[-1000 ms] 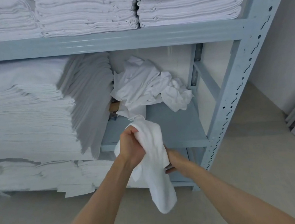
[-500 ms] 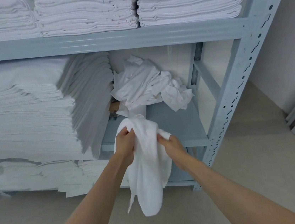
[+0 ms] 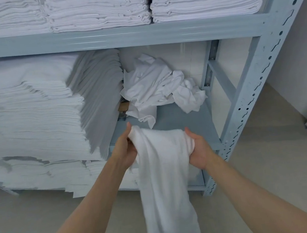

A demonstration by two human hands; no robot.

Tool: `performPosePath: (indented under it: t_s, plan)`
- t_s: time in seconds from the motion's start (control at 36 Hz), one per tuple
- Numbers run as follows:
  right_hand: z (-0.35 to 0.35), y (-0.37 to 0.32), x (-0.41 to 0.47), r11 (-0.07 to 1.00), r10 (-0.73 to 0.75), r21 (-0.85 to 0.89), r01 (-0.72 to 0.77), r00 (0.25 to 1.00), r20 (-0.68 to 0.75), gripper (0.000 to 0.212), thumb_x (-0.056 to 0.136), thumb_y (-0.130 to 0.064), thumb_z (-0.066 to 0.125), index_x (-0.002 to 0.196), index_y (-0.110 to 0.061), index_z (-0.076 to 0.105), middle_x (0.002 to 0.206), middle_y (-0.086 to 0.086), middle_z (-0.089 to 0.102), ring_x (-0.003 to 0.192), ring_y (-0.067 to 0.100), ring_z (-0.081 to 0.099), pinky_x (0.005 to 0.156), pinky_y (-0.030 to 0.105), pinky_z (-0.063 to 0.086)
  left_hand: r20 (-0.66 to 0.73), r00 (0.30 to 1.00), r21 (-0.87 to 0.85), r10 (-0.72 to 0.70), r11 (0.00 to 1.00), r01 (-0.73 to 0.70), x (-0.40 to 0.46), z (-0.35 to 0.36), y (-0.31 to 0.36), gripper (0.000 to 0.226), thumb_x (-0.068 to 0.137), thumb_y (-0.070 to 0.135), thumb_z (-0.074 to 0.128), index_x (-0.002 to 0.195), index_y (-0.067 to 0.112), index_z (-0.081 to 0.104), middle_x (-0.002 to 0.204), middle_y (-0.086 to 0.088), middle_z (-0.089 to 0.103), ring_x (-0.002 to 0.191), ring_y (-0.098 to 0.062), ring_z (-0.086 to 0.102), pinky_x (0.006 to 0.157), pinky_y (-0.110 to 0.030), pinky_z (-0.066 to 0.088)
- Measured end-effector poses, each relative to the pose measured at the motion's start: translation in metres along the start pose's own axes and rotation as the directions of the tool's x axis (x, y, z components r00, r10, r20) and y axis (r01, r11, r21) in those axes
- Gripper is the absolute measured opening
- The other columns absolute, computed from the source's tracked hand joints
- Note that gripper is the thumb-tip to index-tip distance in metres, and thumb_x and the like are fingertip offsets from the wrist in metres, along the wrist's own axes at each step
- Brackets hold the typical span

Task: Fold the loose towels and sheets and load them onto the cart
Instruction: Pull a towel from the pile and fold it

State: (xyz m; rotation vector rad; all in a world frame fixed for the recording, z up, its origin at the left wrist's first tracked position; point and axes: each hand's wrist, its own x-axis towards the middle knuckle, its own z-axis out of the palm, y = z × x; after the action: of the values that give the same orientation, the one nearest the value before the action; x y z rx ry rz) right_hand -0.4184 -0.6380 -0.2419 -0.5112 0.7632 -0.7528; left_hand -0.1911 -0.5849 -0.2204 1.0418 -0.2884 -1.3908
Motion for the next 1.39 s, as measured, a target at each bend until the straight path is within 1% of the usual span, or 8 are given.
performPosePath:
  t_s: [0.14,0.39,0.61,0.78,1.08,1.25,1.31,1.39]
  plan:
    - [0.005,-0.015,0.0,0.998,-0.001,0.062,-0.003,0.998,0.057,0.037,0.089,-0.019,0.059,0.12,-0.001,0.067,0.123,0.019,0.067,0.109,0.032,0.068,0.09,0.043,0.052,0.063,0.997,0.316,0.044,0.947,-0.061,-0.002,-0.01,-0.015,0.021,0.094,0.007,0.064,0.11,-0.007,0.066,0.117,-0.022,0.07,0.094,-0.025,0.073,0.075,-0.03,0.06]
    - [-0.003,-0.047,-0.011,0.912,0.104,-0.385,-0.143,0.987,-0.119,0.033,0.095,0.006,0.055,0.127,0.005,0.057,0.117,0.02,0.067,0.103,0.03,0.066,0.086,0.041,0.052,-0.135,0.915,0.707,0.379,0.684,-0.179,0.01,-0.02,0.003,0.033,0.099,0.033,0.057,0.078,0.009,0.053,0.071,-0.012,0.042,0.066,-0.023,0.045,0.061,-0.041,0.043]
    - [-0.007,-0.074,-0.017,0.908,-0.017,-0.408,-0.094,0.965,-0.261,0.035,0.093,0.005,0.061,0.127,0.008,0.058,0.124,0.022,0.064,0.092,0.028,0.066,0.068,0.037,0.053,-0.323,0.871,0.589,0.371,0.799,-0.122,0.017,-0.024,0.012,0.032,0.098,0.045,0.054,0.085,0.016,0.051,0.08,-0.008,0.044,0.076,-0.02,0.045,0.07,-0.035,0.035]
    - [-0.011,-0.082,-0.011,0.872,-0.15,-0.488,-0.038,0.929,-0.34,0.032,0.1,-0.009,0.056,0.129,0.004,0.054,0.131,0.019,0.06,0.112,0.032,0.061,0.094,0.039,0.049,-0.377,0.862,0.53,0.339,0.842,-0.099,0.018,-0.01,0.019,0.029,0.1,0.041,0.044,0.11,0.014,0.052,0.082,0.0,0.047,0.08,-0.021,0.046,0.075,-0.036,0.035]
    - [-0.038,-0.099,-0.023,0.14,-0.312,-0.942,-0.304,0.89,-0.334,0.053,0.106,-0.04,0.034,0.141,-0.001,0.042,0.131,0.017,0.055,0.116,0.035,0.056,0.091,0.042,0.049,-0.259,0.94,0.566,0.224,0.824,-0.041,-0.004,-0.009,0.035,0.028,0.085,0.001,0.061,0.11,0.006,0.047,0.099,-0.016,0.058,0.077,-0.028,0.06,0.058,-0.034,0.049]
    - [-0.061,-0.119,-0.028,0.866,-0.106,-0.497,-0.059,0.949,-0.297,0.058,0.097,-0.057,0.047,0.123,-0.008,0.062,0.119,0.013,0.069,0.101,0.023,0.068,0.08,0.035,0.057,-0.333,0.919,0.377,0.211,0.923,-0.075,-0.008,-0.022,0.042,0.021,0.083,0.004,0.076,0.1,-0.002,0.065,0.103,-0.019,0.068,0.077,-0.026,0.066,0.072,-0.038,0.056]
    - [-0.074,-0.105,-0.03,0.926,0.028,-0.369,-0.085,0.987,-0.159,0.068,0.093,-0.07,0.038,0.125,-0.016,0.066,0.135,0.012,0.062,0.124,0.025,0.056,0.101,0.041,0.046,-0.315,0.933,0.296,0.176,0.952,-0.08,-0.011,-0.021,0.043,0.013,0.082,0.007,0.078,0.089,0.002,0.068,0.091,-0.013,0.071,0.07,-0.021,0.07,0.063,-0.033,0.058]
    - [-0.079,-0.074,-0.026,0.876,0.092,-0.456,-0.158,0.982,-0.164,0.051,0.097,-0.049,0.054,0.132,-0.013,0.062,0.121,0.01,0.07,0.109,0.026,0.068,0.081,0.034,0.056,-0.222,0.965,0.303,0.141,0.95,-0.069,-0.013,-0.021,0.045,0.028,0.083,0.008,0.077,0.107,-0.004,0.068,0.102,-0.017,0.072,0.086,-0.025,0.073,0.073,-0.037,0.06]
